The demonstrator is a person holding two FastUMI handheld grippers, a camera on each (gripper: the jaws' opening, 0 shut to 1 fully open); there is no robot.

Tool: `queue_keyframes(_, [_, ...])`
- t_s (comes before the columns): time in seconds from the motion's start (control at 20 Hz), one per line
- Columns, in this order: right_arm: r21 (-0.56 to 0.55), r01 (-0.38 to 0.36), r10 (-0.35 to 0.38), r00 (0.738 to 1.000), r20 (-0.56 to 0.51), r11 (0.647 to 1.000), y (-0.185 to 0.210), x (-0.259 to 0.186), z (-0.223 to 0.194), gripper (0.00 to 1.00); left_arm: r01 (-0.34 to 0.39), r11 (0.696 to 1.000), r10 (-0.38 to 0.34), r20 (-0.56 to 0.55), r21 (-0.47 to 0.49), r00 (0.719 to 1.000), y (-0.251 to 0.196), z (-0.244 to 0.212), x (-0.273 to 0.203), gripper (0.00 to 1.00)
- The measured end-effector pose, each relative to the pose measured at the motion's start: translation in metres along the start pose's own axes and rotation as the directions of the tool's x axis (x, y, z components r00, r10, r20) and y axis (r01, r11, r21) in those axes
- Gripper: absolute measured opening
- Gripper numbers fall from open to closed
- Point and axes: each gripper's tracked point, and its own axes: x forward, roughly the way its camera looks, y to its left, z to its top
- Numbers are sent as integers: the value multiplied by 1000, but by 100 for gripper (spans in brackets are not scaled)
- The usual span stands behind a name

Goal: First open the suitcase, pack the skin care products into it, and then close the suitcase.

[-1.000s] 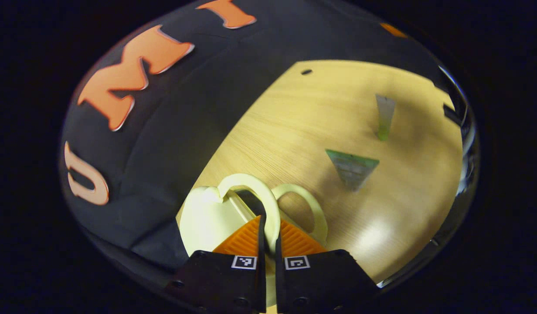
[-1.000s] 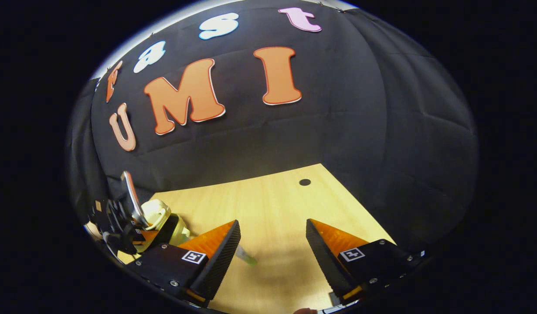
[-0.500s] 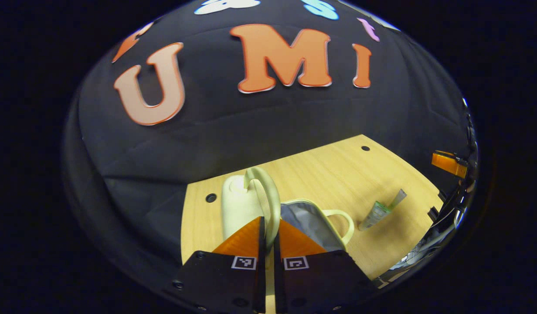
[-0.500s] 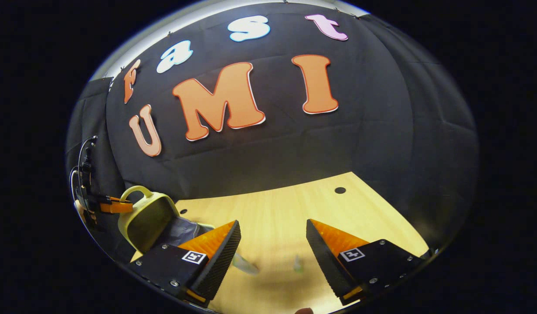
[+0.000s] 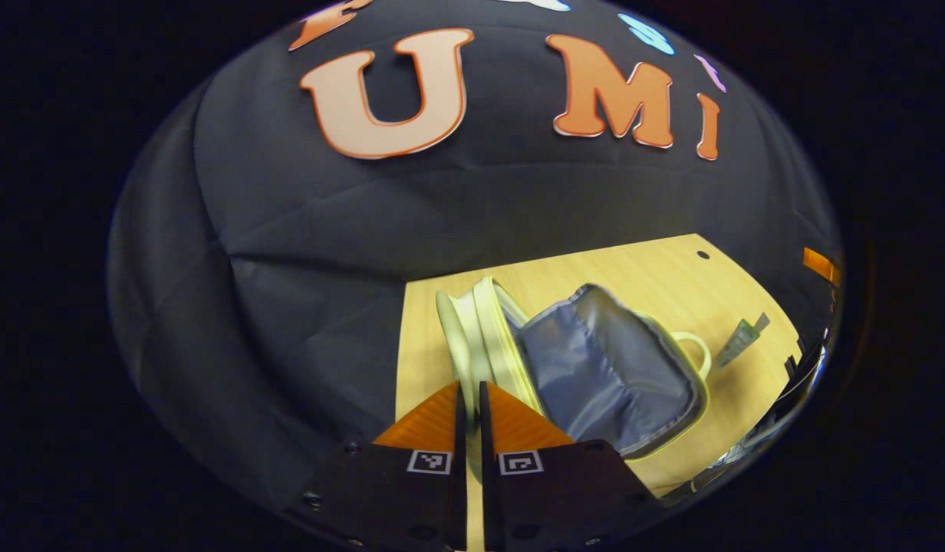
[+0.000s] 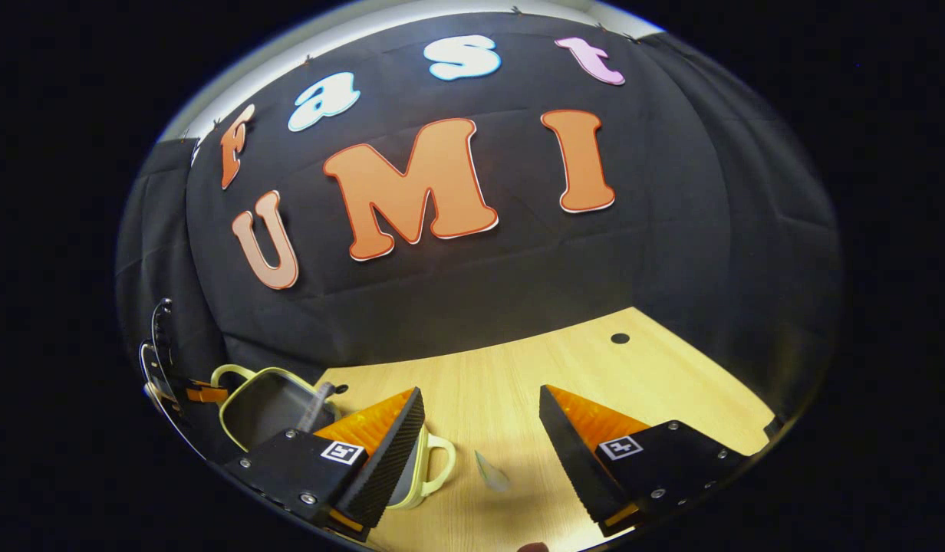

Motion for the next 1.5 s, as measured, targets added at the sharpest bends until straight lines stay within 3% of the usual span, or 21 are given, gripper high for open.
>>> queue_keyframes(0.35, [-57, 35, -36, 999, -20, 998, 15, -2, -6, 95, -18, 993, -3, -178, -117, 984, 68, -100, 52, 9])
queue_keyframes(0.5, [-66, 51, -52, 998, -21, 997, 17, -2, -6, 96, -23, 990, -17, -276, -142, 961, 69, -134, 78, 9])
queue_keyframes(0.8, [-65, 79, -81, 996, -30, 995, 10, -7, -8, 95, -71, 981, 14, -299, -180, 954, 78, -147, 101, 9])
queue_keyframes(0.95, [-70, 82, -85, 996, -30, 994, 7, -10, -9, 95, -138, 978, 82, -327, -153, 941, 88, -156, 102, 22])
queue_keyframes(1.0, [-72, 83, -86, 996, -31, 994, 6, -10, -10, 95, -158, 978, 107, -320, -137, 941, 94, -152, 99, 30])
queue_keyframes(1.05, [-76, 84, -87, 996, -35, 994, 4, -11, -11, 96, -181, 975, 136, -299, -127, 945, 98, -148, 95, 47])
queue_keyframes(1.1, [-78, 84, -87, 996, -37, 993, 2, -12, -12, 95, -198, 972, 161, -257, -127, 953, 100, -136, 92, 51])
queue_keyframes(1.3, [-77, 82, -85, 996, -37, 994, -10, -13, -12, 96, -233, 968, 225, -82, -96, 971, 86, -76, 68, 99])
queue_keyframes(1.5, [-83, 75, -79, 996, -35, 994, -26, -11, -12, 95, -225, 973, 229, 100, -46, 968, 48, 0, 10, 99])
